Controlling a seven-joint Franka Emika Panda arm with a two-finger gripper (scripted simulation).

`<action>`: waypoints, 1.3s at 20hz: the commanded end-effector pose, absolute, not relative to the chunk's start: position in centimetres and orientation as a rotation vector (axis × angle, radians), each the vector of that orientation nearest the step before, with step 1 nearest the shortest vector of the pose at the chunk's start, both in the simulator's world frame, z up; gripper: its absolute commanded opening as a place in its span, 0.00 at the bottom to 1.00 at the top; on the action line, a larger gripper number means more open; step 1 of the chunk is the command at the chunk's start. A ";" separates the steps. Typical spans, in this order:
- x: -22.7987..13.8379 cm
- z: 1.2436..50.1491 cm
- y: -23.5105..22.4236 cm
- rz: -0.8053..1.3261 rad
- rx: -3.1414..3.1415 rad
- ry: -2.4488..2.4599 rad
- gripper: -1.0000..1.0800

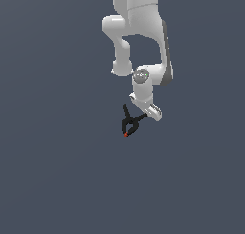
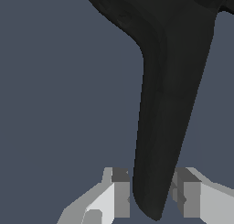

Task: Pick up the object and move it to a goal position.

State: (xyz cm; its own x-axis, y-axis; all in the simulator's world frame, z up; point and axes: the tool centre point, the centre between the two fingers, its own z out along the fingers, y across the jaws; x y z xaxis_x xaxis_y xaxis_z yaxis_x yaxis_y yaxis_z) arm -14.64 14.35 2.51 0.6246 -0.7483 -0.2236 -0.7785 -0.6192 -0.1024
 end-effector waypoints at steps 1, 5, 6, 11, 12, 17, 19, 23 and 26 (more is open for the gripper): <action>-14.6 2.4 14.4 0.235 -2.657 1.263 0.00; -14.6 2.4 14.4 0.235 -2.657 1.263 0.00; -14.6 2.4 14.4 0.235 -2.657 1.263 0.00; -14.6 2.5 14.4 0.234 -2.656 1.263 0.00; -14.6 2.6 14.4 0.234 -2.656 1.263 0.00; -14.6 3.6 14.2 0.234 -2.656 1.263 0.00; -14.6 4.3 14.1 0.234 -2.656 1.263 0.00; -14.6 6.3 13.8 0.234 -2.656 1.264 0.00; -14.6 8.3 13.5 0.235 -2.656 1.265 0.00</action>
